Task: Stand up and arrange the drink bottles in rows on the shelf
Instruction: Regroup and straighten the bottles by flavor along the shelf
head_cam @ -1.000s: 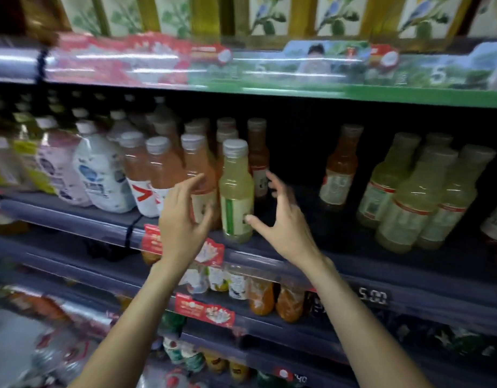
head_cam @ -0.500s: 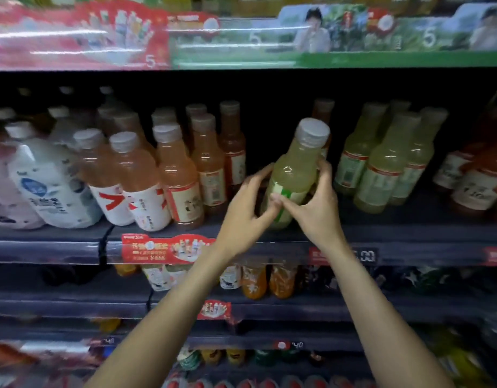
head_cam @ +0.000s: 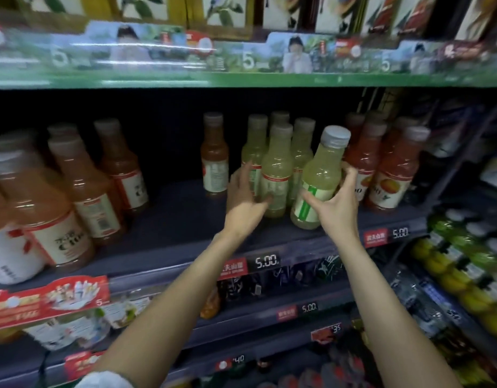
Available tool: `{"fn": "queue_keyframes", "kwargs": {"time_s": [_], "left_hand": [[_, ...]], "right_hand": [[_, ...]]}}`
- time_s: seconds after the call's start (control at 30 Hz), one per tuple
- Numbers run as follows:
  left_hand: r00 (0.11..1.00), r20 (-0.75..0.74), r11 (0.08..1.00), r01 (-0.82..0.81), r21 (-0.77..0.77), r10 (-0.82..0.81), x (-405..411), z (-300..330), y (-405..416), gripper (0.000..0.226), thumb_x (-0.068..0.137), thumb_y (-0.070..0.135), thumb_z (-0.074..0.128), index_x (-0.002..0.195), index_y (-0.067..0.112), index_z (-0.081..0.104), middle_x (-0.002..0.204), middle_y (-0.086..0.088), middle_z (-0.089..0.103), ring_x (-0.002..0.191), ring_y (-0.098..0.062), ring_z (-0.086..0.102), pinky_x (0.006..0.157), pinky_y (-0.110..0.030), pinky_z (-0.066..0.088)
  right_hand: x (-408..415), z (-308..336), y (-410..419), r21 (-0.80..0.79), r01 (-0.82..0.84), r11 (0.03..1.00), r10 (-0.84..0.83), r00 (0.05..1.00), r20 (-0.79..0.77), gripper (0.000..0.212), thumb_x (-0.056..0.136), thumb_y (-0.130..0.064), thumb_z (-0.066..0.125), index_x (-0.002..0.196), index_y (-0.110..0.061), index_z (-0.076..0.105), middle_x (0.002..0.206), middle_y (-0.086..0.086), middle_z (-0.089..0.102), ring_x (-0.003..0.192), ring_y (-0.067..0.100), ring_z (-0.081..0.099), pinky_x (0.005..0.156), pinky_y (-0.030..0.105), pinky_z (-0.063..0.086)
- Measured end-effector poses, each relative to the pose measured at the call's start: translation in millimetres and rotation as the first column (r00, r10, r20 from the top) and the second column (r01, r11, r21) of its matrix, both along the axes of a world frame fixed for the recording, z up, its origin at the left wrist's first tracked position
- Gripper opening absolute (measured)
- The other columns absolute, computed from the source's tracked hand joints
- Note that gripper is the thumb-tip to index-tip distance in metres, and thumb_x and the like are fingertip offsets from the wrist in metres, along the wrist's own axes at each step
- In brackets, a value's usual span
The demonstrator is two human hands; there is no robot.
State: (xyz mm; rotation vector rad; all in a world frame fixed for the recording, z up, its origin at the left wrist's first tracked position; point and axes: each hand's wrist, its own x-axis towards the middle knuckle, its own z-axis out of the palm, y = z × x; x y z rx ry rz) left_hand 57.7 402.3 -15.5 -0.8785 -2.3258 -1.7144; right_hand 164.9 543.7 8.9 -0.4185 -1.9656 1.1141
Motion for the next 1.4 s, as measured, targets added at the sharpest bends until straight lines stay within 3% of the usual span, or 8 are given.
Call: {"fn": "queue_keyframes", "kwargs": {"time_s": [0.33, 0.6, 0.67, 0.77, 0.97, 1.13, 1.3, 1.4], "left_hand": [[0.996, -0.018, 0.987, -0.09, -0.133, 0.088, -7, -4, 23, 0.069, 0.087, 0.021, 0.069, 0.145, 0.018, 0.033, 0.153, -0.008, 0.016, 0.141, -0.021, 0.022, 0.103, -0.013, 0.017], [0.999, 0.036, 0.984, 0.013, -0.178, -0.007, -11, 1, 12, 0.073, 0.087, 0.023, 0.067, 0.149, 0.025, 0.029, 0.158, 0.0, 0.017, 0.144, -0.016, 0.019, 0.115, -0.027, 0.02], [1.0, 0.023, 0.99, 0.019, -0.137, -0.016, -10, 2, 2, 0.071, 0.085, 0.023, 0.068, 0.147, 0.025, 0.033, 0.153, 0.002, 0.033, 0.14, -0.015, 0.029, 0.116, -0.037, 0.027], [1.0, 0.009, 1.0, -0.009, 0.011, 0.009, 5, 10, -27, 0.055, 0.088, 0.018, 0.067, 0.138, 0.02, 0.045, 0.134, 0.01, 0.051, 0.125, -0.007, 0.045, 0.106, -0.025, 0.038], [0.945, -0.296, 0.985, -0.162, -0.062, 0.137, 30, 17, -126, 0.034, 0.093, 0.029, 0.055, 0.125, 0.02, 0.055, 0.108, 0.012, 0.068, 0.107, -0.004, 0.061, 0.094, -0.027, 0.046], [0.61, -0.629, 0.819, -0.568, 0.077, 0.482, 38, 4, -235, 0.027, 0.09, 0.015, 0.053, 0.114, 0.007, 0.064, 0.107, -0.005, 0.067, 0.101, -0.024, 0.059, 0.093, -0.031, 0.042], [0.479, -0.42, 0.582, -0.798, 0.158, 0.771, 31, -4, -316, 0.05, 0.086, 0.026, 0.057, 0.131, 0.006, 0.048, 0.13, -0.013, 0.053, 0.12, -0.03, 0.046, 0.103, -0.041, 0.036], [0.528, -0.36, 0.604, -0.784, 0.139, 0.769, 28, 4, -333, 0.056, 0.086, 0.03, 0.057, 0.135, 0.005, 0.044, 0.134, -0.014, 0.048, 0.125, -0.027, 0.043, 0.104, -0.036, 0.036]], "right_hand": [[-30, -13, 25, -0.025, -0.012, 1.0, 0.013, 0.999, 0.042, 0.079, 0.07, -0.018, 0.083, 0.134, -0.016, 0.036, 0.121, 0.003, 0.059, 0.107, 0.013, 0.057, 0.094, 0.028, 0.045], [-24, -20, 31, 0.094, 0.012, 0.996, -0.031, 0.979, 0.201, 0.1, 0.073, -0.059, 0.069, 0.15, -0.023, 0.017, 0.14, 0.014, 0.025, 0.134, 0.029, 0.024, 0.115, 0.042, 0.022], [-14, -20, 20, 0.2, 0.122, 0.972, -0.149, 0.981, 0.124, 0.086, 0.081, -0.042, 0.07, 0.148, -0.013, 0.023, 0.13, 0.016, 0.032, 0.126, 0.028, 0.028, 0.109, 0.032, 0.023], [0, -21, -14, 0.293, 0.186, 0.938, -0.167, 0.982, -0.088, 0.05, 0.085, -0.026, 0.061, 0.128, -0.004, 0.047, 0.123, 0.015, 0.042, 0.115, 0.014, 0.032, 0.101, 0.019, 0.027], [-20, -23, -90, 0.401, -0.118, 0.908, 0.162, 0.984, -0.076, 0.024, 0.089, -0.021, 0.051, 0.105, -0.007, 0.062, 0.104, 0.007, 0.055, 0.1, 0.02, 0.054, 0.086, 0.017, 0.036], [-56, -25, -176, 0.423, -0.413, 0.807, 0.442, 0.897, 0.033, 0.018, 0.088, -0.017, 0.053, 0.099, -0.012, 0.066, 0.099, 0.002, 0.061, 0.092, 0.017, 0.06, 0.08, 0.026, 0.047], [-90, -16, -253, 0.37, -0.612, 0.699, 0.605, 0.782, 0.152, 0.055, 0.084, -0.031, 0.067, 0.134, -0.02, 0.046, 0.14, 0.007, 0.037, 0.132, 0.019, 0.037, 0.106, 0.025, 0.033], [-112, -8, -280, 0.176, -0.685, 0.707, 0.685, 0.725, 0.068, 0.063, 0.079, -0.041, 0.071, 0.133, -0.036, 0.037, 0.143, 0.003, 0.029, 0.137, 0.019, 0.029, 0.113, 0.036, 0.03]]}}
